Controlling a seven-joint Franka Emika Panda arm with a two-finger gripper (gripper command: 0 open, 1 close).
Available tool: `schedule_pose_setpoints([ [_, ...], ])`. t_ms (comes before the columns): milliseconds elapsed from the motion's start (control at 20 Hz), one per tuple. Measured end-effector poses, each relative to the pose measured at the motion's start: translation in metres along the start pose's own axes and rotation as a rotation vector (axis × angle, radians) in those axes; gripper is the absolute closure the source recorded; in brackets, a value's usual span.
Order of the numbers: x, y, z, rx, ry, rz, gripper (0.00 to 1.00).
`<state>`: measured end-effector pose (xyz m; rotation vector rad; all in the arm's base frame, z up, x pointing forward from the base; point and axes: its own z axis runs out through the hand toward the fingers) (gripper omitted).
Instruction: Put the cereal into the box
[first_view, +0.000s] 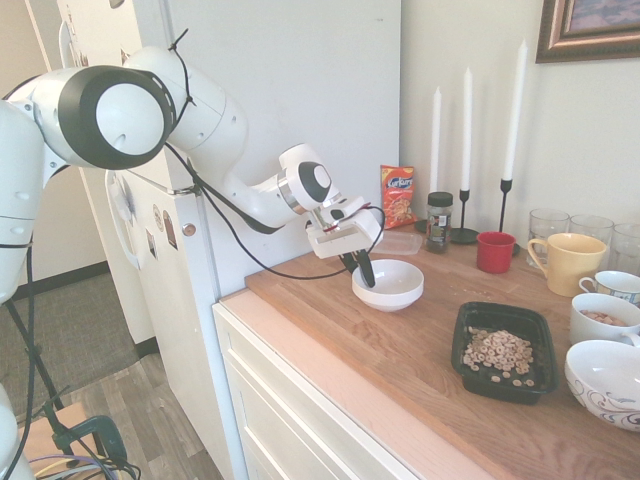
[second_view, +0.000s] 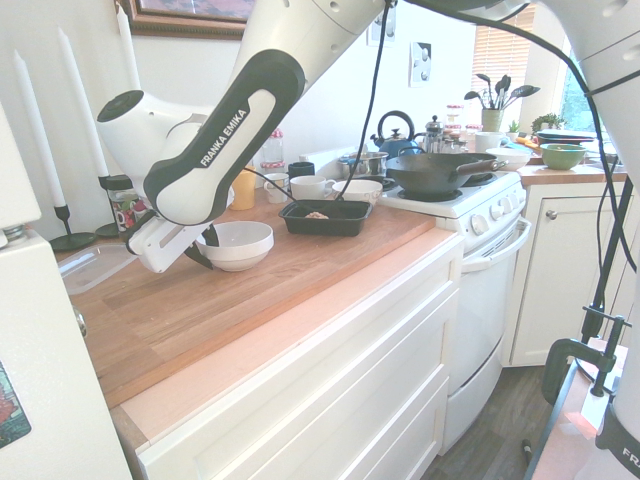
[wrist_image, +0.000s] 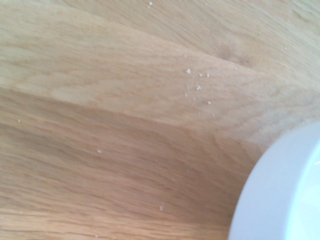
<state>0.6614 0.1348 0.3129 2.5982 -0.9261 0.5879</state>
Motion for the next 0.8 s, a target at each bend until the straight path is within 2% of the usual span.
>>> schedule_pose_setpoints([
  [300,0.012,0.001,-0.029,0.051,0.017,0.046,0.0],
  [400,0.02,0.004,-0.05,0.088,-0.013,0.095,0.0],
  [550,0.037,0.019,-0.072,0.138,-0.113,0.167,0.0],
  [800,0.064,0.048,-0.074,0.23,-0.32,0.228,0.0],
])
